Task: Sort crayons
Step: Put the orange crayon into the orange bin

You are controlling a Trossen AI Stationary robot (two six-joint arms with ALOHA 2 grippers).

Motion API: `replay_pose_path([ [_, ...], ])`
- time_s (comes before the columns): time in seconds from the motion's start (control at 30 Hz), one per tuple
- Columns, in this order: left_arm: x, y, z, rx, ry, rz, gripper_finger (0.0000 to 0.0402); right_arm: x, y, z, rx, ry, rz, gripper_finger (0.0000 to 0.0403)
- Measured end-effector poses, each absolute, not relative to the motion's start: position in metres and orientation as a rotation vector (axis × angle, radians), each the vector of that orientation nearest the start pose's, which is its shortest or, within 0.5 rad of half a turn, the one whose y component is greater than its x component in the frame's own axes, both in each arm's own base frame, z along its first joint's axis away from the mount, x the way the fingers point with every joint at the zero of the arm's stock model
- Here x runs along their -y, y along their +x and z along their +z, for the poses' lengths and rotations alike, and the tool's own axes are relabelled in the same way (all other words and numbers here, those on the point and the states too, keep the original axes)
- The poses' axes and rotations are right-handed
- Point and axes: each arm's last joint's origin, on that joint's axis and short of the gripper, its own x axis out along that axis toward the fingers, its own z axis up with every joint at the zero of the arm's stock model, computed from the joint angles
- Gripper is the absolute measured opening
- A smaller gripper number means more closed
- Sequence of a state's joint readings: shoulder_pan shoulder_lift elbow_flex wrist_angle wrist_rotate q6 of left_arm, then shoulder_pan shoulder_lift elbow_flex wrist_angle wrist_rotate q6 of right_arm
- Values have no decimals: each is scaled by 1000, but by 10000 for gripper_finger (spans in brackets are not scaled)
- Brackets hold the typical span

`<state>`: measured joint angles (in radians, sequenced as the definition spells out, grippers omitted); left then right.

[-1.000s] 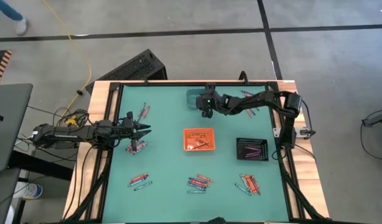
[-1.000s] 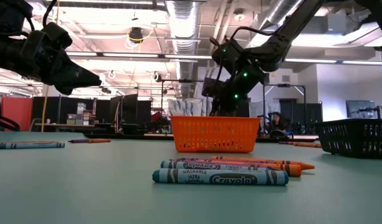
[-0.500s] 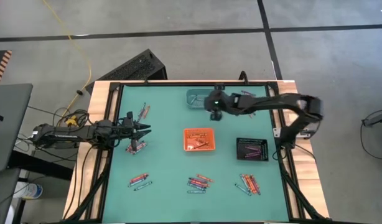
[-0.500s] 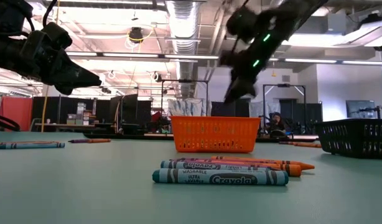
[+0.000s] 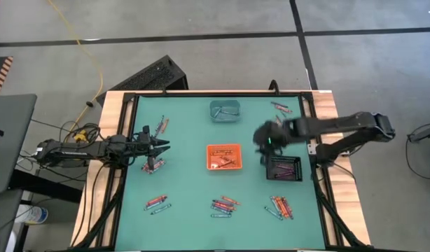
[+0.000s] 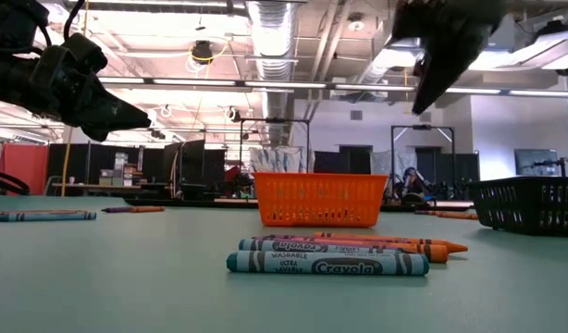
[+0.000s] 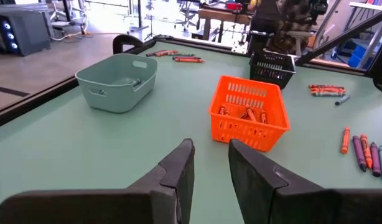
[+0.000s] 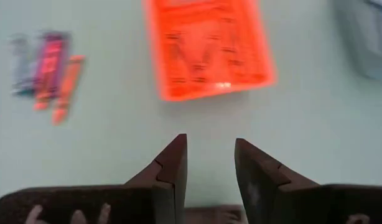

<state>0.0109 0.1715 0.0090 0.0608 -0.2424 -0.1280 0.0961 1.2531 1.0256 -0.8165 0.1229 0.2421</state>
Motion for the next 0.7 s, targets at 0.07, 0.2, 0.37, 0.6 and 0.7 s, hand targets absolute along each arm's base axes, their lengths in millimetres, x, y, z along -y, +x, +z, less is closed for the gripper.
replay_pose_path([
  [0.07, -8, 107, 158, -85, -115, 259, 88, -49, 241, 270, -1008, 64, -115, 128],
  [0.2, -8, 107, 158, -85, -115, 259, 88, -107, 249, 250, -976, -28, -36, 127],
  [0.37, -8, 107, 158, -85, -115, 259, 88, -166, 259, 209, -941, -121, 126, 127],
  [0.6, -8, 107, 158, -85, -115, 259, 88, -185, 279, 175, -847, -148, 208, 127],
  [0.7, -8, 107, 158, -85, -115, 259, 88, -185, 281, 176, -836, -139, 210, 127],
])
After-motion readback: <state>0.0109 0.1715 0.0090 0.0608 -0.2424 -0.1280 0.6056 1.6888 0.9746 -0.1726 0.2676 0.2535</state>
